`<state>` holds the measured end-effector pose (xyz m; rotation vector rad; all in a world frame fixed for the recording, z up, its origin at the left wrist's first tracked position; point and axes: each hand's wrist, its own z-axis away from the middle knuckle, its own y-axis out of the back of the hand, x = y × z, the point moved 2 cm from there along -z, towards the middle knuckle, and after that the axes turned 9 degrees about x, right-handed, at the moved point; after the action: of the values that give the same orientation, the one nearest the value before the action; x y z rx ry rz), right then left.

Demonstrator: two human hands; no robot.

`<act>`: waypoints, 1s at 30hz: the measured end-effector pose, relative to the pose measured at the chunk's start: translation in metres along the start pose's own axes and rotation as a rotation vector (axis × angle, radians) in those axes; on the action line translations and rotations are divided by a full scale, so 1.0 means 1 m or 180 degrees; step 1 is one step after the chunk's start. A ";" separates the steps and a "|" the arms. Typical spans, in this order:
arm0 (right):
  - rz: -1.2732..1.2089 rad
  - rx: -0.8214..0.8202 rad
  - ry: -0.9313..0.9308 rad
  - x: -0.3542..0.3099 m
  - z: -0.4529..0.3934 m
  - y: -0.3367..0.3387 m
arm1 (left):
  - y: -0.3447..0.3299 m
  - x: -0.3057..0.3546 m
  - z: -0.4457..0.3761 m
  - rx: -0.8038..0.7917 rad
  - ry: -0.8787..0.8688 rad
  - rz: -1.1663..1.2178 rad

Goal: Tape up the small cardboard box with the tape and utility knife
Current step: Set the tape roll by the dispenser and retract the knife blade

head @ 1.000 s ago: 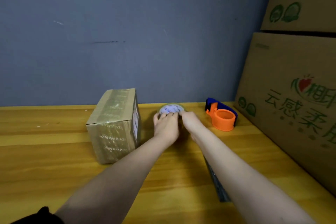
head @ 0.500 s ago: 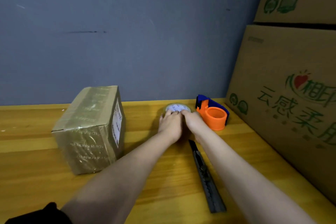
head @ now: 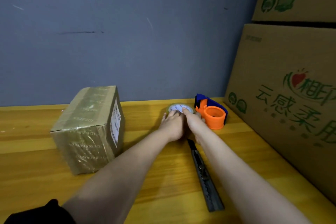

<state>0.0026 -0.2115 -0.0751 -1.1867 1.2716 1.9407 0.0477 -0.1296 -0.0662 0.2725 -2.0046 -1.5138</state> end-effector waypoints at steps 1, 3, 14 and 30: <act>-0.0084 -0.0020 0.0002 0.000 0.001 0.001 | 0.003 -0.001 0.002 -0.0150 -0.0021 -0.0011; -0.0135 -0.0047 0.0065 -0.001 0.007 0.007 | 0.011 -0.001 0.010 -0.0205 -0.0071 -0.0026; 0.1272 -0.0015 0.1022 0.014 0.063 0.062 | 0.016 0.032 0.119 0.0115 -0.0156 -0.0199; 0.3312 -0.0380 0.1043 0.023 0.125 0.075 | -0.013 0.043 0.157 -0.0025 0.0313 0.0303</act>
<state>-0.1162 -0.1299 -0.0406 -0.9944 2.2892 2.5956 -0.0792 -0.0299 -0.0898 0.2401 -1.9073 -1.4214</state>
